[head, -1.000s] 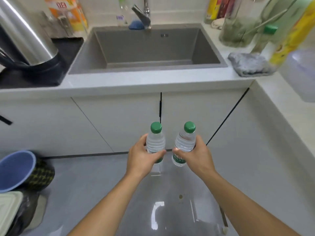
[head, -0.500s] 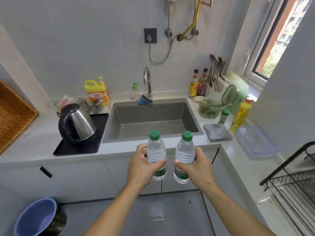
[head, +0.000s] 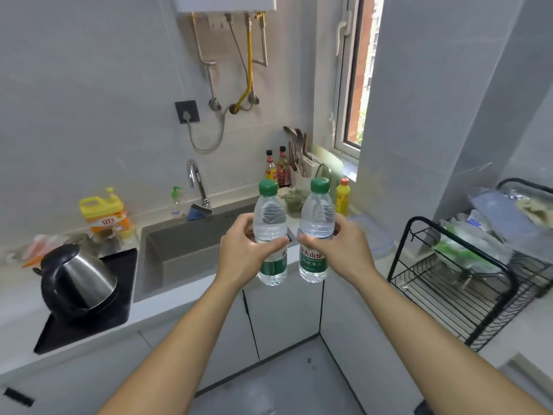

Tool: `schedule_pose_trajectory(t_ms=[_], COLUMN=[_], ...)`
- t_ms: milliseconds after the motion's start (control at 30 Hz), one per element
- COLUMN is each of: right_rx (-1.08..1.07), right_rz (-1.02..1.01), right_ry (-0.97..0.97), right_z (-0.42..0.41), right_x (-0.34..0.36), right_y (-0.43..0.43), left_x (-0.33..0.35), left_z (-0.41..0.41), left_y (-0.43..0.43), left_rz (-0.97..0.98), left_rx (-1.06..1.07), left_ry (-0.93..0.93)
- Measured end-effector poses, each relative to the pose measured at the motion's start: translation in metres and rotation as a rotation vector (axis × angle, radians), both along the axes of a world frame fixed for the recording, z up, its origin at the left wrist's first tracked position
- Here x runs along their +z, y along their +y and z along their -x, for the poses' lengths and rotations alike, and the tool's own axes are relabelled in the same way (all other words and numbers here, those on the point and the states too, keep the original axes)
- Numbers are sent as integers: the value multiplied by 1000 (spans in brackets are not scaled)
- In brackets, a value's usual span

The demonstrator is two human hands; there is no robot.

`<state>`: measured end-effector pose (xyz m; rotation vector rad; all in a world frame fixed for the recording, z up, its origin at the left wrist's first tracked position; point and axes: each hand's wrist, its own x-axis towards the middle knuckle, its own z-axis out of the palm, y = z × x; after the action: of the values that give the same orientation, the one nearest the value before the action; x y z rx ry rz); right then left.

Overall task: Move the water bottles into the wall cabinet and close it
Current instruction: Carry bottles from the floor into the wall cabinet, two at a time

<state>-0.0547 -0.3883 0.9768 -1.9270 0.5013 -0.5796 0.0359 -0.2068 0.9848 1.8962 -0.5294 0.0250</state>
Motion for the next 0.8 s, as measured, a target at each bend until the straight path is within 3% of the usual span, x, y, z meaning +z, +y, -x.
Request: schedule_pose_trajectory(t_ms=[367, 800], right_rx=[-254, -491], right_rz=[-24, 67], right_ry=[-96, -253], right_z=[106, 279], right_x=[47, 97], right_y=[-88, -210], left_x=[39, 80], left_z=[57, 201], left_y=[-125, -310], left_rz=[22, 180], left_rx=[-230, -529], left_ry=[-55, -76])
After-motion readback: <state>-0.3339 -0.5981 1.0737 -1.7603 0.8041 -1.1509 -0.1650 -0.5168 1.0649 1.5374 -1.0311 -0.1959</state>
